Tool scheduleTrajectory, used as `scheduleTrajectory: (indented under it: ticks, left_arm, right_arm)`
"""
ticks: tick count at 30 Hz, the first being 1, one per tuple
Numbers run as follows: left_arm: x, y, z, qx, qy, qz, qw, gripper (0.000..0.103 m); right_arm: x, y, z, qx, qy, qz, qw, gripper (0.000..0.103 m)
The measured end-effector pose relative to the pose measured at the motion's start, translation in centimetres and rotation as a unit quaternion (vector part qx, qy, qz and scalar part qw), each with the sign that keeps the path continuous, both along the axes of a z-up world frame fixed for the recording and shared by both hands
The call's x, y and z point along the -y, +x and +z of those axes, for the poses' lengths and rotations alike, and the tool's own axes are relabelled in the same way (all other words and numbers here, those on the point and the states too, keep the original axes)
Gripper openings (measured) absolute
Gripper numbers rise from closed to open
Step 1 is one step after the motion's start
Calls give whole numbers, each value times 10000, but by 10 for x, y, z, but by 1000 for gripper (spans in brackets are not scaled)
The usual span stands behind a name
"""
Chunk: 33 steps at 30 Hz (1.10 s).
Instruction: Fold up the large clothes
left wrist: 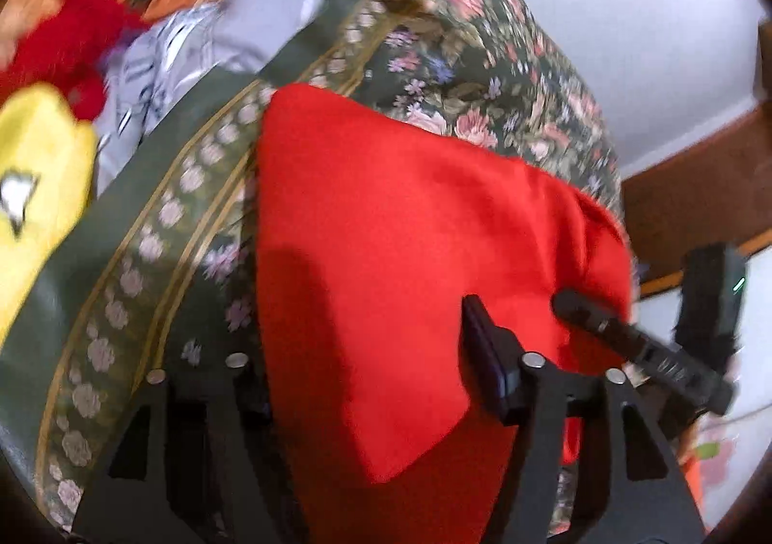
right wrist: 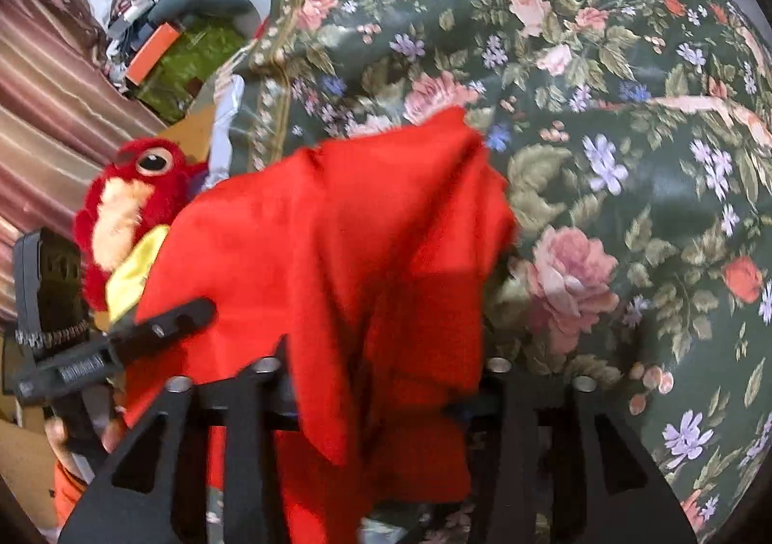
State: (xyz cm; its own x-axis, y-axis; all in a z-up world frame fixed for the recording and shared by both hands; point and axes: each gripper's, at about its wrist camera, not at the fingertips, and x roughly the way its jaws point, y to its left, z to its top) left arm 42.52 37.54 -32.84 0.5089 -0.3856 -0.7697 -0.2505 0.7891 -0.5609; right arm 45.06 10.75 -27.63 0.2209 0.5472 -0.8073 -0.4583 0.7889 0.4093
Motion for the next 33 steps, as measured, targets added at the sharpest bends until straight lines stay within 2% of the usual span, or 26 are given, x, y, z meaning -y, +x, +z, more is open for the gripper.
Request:
scheduleTrajectory:
  ticks: [3, 4, 8, 12, 13, 15, 17, 22, 25, 26, 27, 31, 33]
  left_arm:
    - [-3, -16, 6, 3, -22, 9, 10000, 65]
    - [-2, -22, 11, 6, 95, -24, 10000, 66]
    - [10, -46, 32, 34, 886, -95, 9960, 66]
    - [22, -73, 50, -70, 1121, -142, 9936, 66]
    - [27, -80, 54, -121, 1281, -168, 9915, 66]
    - [43, -99, 70, -84, 1765, -254, 9839, 66]
    - [56, -113, 87, 20, 2024, -248, 9790, 66]
    - [87, -159, 152, 653, 2367, -136, 9693, 66]
    - [111, -190, 200, 1205, 2673, -36, 9560, 66]
    - [122, -205, 221, 1472, 2810, 11, 9483, 66]
    - [128, -211, 233, 1620, 2872, 49, 9441, 66]
    - [160, -261, 287, 2488, 2968, 243, 9216, 66]
    - [177, -290, 309, 2894, 3033, 380, 9071, 66]
  right_arm:
    - [7, -11, 5, 99, -167, 195, 9996, 53]
    - [10, -14, 6, 132, -243, 199, 9994, 57]
    - [26, -34, 15, 415, -629, 206, 9969, 59]
    - [44, -55, 28, 627, -882, 197, 9939, 59]
    - [50, -61, 34, 663, -907, 163, 9935, 59]
    - [61, -74, 51, 773, -852, 125, 9933, 59]
    - [74, -89, 73, 918, -701, 38, 9933, 59]
    - [98, -135, 141, 1620, -311, -105, 9862, 59]
    - [111, -170, 185, 2120, 16, -143, 9772, 59]
    - [117, -184, 201, 2319, 146, -166, 9725, 59]
    - [121, -195, 212, 2480, 256, -180, 9682, 59]
    - [140, -246, 257, 3130, 759, -300, 9462, 59]
    - [150, -270, 274, 3431, 998, -393, 9331, 59]
